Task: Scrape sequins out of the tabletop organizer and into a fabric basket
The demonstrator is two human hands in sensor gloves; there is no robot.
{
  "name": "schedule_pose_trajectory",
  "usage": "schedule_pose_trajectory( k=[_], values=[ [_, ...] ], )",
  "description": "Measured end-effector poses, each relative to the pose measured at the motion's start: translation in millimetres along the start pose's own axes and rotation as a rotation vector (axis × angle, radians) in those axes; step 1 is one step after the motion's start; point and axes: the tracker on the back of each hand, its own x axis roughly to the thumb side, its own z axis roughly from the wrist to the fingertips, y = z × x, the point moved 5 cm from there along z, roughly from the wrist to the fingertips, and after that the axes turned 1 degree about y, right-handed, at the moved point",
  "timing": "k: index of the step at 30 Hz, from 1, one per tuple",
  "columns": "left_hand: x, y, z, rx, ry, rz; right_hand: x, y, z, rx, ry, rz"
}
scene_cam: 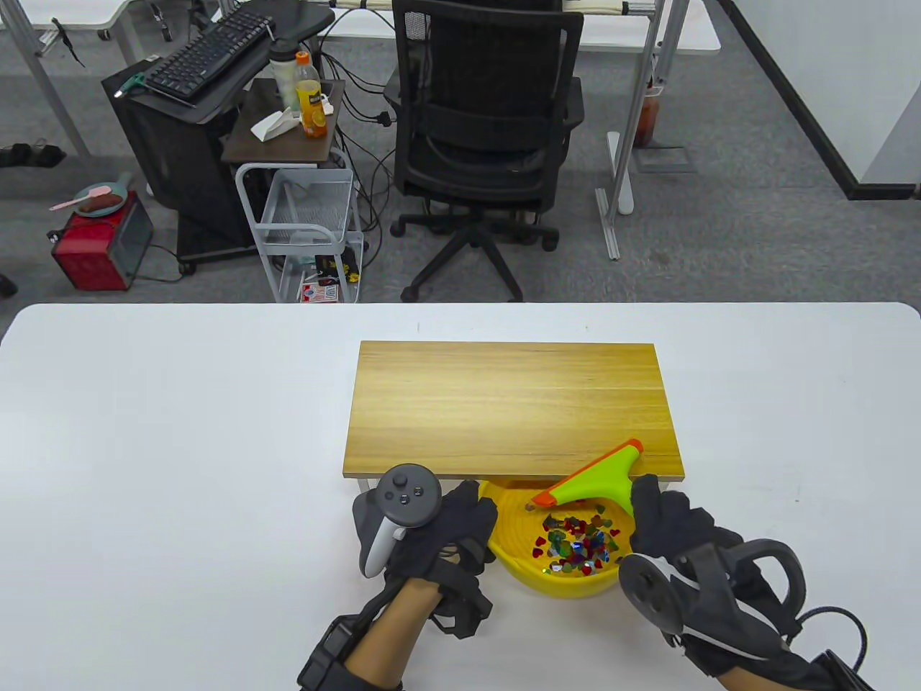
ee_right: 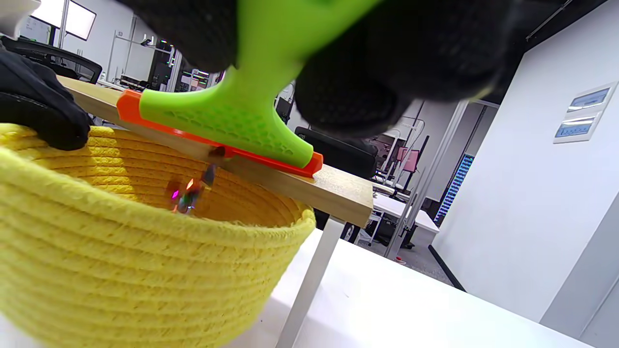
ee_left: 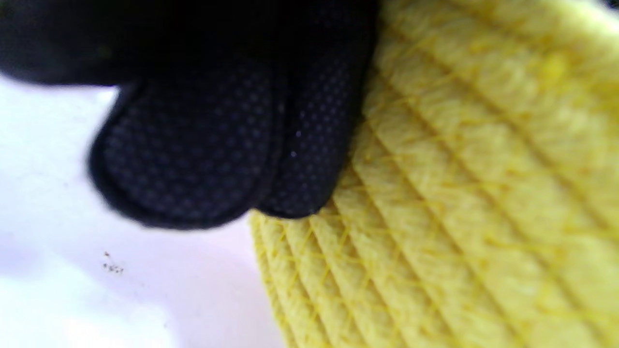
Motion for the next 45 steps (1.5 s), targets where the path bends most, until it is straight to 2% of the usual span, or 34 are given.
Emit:
schedule_pose_trajectory(
  k=[7, 11, 31, 37, 45],
  values=[
    [0, 0, 0, -0.003, 0.0, -0.001, -2, 0, -2, -0.011, -0.005, 0.004],
    [0, -1, -1, -0.009, -0.001, 0.0, -4, 1, 2, -0.055, -0.017, 0.02],
    [-3, -4, -5, -0.03, -0.012, 0.01, -32, -21, 46, -0.202, -0.106, 0.107],
    [-2, -6, -15, -0.076, -0.019, 0.061, -42, -26, 53, -0.22, -0.118, 0.139],
    [7, -23, -50, -0.161, 0.012, 0.139, -48, -27, 55, -0.232, -0.132, 0.161]
  ],
)
